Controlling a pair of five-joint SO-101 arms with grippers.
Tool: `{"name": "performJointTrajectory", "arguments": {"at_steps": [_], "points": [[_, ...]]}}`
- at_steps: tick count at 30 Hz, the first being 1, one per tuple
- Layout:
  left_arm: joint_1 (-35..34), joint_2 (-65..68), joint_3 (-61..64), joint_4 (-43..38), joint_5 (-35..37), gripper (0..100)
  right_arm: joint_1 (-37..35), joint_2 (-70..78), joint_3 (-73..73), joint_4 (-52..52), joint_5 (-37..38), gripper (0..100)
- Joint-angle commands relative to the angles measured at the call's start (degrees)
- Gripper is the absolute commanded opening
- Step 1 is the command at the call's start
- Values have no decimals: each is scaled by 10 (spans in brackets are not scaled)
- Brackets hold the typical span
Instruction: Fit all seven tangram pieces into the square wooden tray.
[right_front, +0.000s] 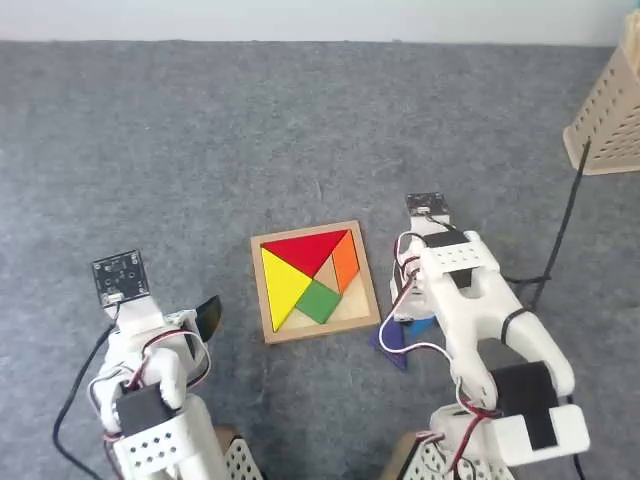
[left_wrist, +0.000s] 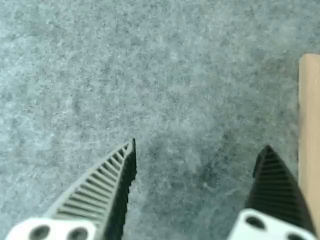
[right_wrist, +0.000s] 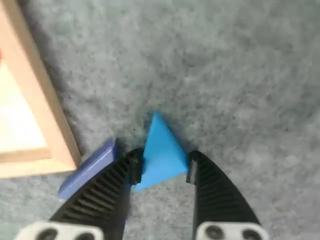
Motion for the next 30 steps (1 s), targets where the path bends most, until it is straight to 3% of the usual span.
{"name": "performJointTrajectory", "arguments": {"at_steps": [1, 9, 14, 18, 22, 30], "points": [[-3, -8, -7, 4, -1, 354, 19, -37, -28, -6, 108, 49], [-3, -8, -7, 4, -1, 354, -11, -153, -69, 58, 176, 48], [-3, -8, -7, 4, -1, 354, -89, -160, -149, 94, 240, 44], [-3, -8, -7, 4, -1, 354, -192, -114, -185, 76, 252, 44], [-3, -8, -7, 4, -1, 354, -282, -65, -188, 20, 319, 43], [-3, -8, -7, 4, -1, 354, -342, 5, -186, -35, 401, 43]]}}
